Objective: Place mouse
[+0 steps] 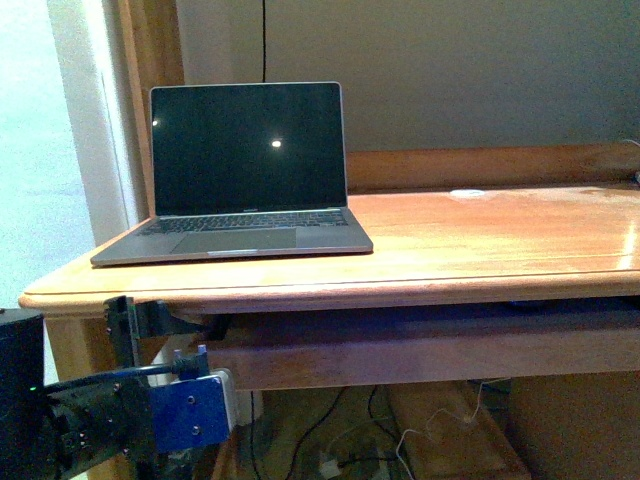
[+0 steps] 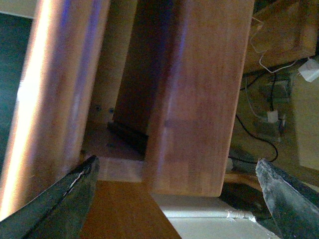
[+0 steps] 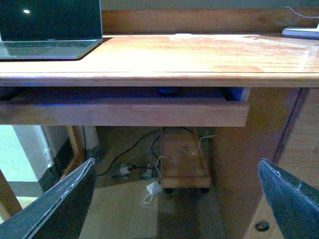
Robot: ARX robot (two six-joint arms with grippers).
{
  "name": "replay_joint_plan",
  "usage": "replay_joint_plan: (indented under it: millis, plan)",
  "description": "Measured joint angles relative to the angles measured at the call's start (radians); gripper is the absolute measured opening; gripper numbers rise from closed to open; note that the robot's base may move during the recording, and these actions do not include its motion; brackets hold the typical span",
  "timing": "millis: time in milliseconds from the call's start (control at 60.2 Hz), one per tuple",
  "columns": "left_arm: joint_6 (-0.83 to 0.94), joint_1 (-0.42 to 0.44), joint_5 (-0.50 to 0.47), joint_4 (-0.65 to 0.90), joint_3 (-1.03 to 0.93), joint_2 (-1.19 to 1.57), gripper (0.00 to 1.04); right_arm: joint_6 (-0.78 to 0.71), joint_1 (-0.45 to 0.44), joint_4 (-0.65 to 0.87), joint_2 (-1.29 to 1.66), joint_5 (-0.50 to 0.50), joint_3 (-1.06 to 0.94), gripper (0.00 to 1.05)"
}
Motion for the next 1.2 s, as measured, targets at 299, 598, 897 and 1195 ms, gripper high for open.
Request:
replay_joint_plan:
  millis: [299,598,897,1195]
  plan:
    - [0.035,-0.042,0.064,0.096,0.129,0.164,0.97,0.000,0.000,0.000,0.000,0.000,0.000,0.97]
    - [0.084,-0.053,-0.038,-0.020,0.151,0.195,0.97,0.000,0.000,0.000,0.000,0.000,0.000,0.97]
    - [-0.137,-0.112,-0.056,-0.524,-0.031,-0.126,0.97,0.000,0.000,0.000,0.000,0.000,0.000,0.97]
    - [-1.038,-0.220,0.061,-0.713,-0.263,-0.565,0.97,0.000,0.000,0.000,0.000,0.000,0.000,0.97]
